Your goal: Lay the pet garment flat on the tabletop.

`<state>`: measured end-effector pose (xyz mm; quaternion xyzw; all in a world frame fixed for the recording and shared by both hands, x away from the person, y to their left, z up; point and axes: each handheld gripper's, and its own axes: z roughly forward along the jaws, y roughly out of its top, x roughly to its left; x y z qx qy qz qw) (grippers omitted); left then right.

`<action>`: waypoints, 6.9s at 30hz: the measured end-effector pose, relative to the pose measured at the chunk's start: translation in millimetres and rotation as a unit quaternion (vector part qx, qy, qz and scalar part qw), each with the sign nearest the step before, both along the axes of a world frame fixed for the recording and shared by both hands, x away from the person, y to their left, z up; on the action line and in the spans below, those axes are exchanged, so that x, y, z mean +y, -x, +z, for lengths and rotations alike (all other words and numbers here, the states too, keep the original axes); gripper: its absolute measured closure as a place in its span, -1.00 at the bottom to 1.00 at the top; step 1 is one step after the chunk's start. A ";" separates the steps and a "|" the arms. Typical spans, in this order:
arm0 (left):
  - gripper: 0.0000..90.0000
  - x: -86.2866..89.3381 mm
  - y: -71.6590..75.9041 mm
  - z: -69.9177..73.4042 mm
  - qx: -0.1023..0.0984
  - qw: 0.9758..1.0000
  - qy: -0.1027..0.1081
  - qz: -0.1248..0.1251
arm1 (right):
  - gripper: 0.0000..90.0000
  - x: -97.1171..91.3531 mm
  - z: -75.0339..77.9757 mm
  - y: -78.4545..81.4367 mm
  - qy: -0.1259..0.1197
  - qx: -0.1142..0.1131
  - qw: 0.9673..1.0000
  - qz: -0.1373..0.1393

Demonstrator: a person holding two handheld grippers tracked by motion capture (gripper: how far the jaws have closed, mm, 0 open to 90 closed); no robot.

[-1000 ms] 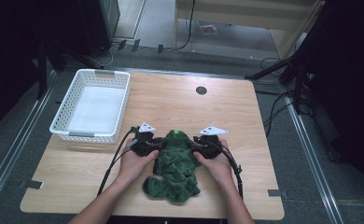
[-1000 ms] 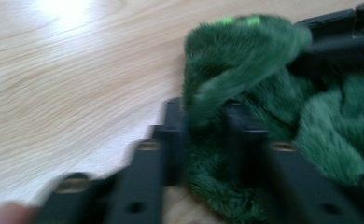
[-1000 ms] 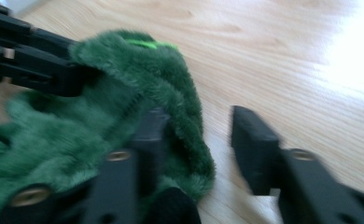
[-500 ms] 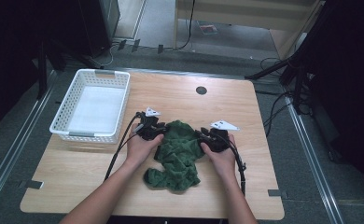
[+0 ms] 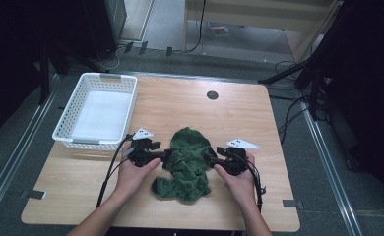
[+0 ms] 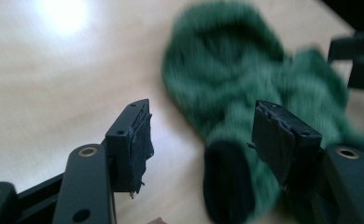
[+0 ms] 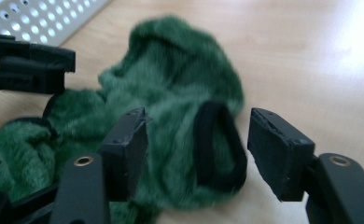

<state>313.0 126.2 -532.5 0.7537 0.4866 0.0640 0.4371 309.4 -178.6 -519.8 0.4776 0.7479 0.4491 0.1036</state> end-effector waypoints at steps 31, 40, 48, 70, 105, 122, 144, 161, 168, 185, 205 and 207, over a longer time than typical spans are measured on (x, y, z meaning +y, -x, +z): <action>0.29 15.6 4.1 6.4 0.008 1.000 0.021 -0.014 | 0.30 -29.7 18.2 37.9 -0.047 -0.016 0.999 0.014; 0.33 -41.8 -32.2 14.7 -0.006 0.999 0.023 -0.044 | 0.09 26.9 7.1 16.1 0.025 -0.032 0.999 -0.029; 0.23 -74.7 -31.5 -0.5 -0.003 0.992 -0.057 -0.117 | 0.41 24.6 -16.2 34.4 0.042 0.004 0.999 -0.029; 0.40 -73.9 -32.4 3.2 -0.010 0.997 -0.041 -0.068 | 0.89 25.0 -26.5 50.4 0.045 0.037 0.998 -0.008; 0.36 -112.0 -50.1 10.8 0.015 0.991 -0.020 -0.130 | 0.88 27.2 -28.1 50.9 0.048 0.024 0.999 -0.006; 1.00 -96.6 -59.2 -5.8 -0.005 0.996 -0.071 -0.051 | 0.89 32.1 -29.6 48.5 0.037 0.023 0.999 -0.008; 0.12 -76.5 -47.2 11.4 -0.032 0.997 0.035 -0.067 | 0.93 -8.4 13.1 50.4 -0.047 -0.066 0.996 -0.024; 0.72 -16.6 -8.1 -11.9 -0.008 0.998 -0.062 -0.014 | 0.81 49.0 -24.1 7.2 0.064 0.007 0.998 0.009; 0.80 -18.2 -33.3 -12.2 -0.018 0.996 -0.078 0.029 | 0.86 50.2 -25.2 -15.9 0.067 0.010 0.998 -0.013; 0.28 -9.3 -55.9 5.0 -0.064 0.995 -0.044 0.062 | 0.57 53.1 -6.0 -44.9 0.022 -0.020 0.999 -0.029; 0.39 11.8 38.8 -14.0 -0.063 0.996 -0.060 0.007 | -0.20 118.2 5.0 3.2 0.080 -0.067 0.993 0.055; 0.43 11.9 38.8 -18.4 -0.062 0.996 -0.058 0.011 | -0.21 123.0 -1.0 3.4 0.100 -0.064 0.991 0.055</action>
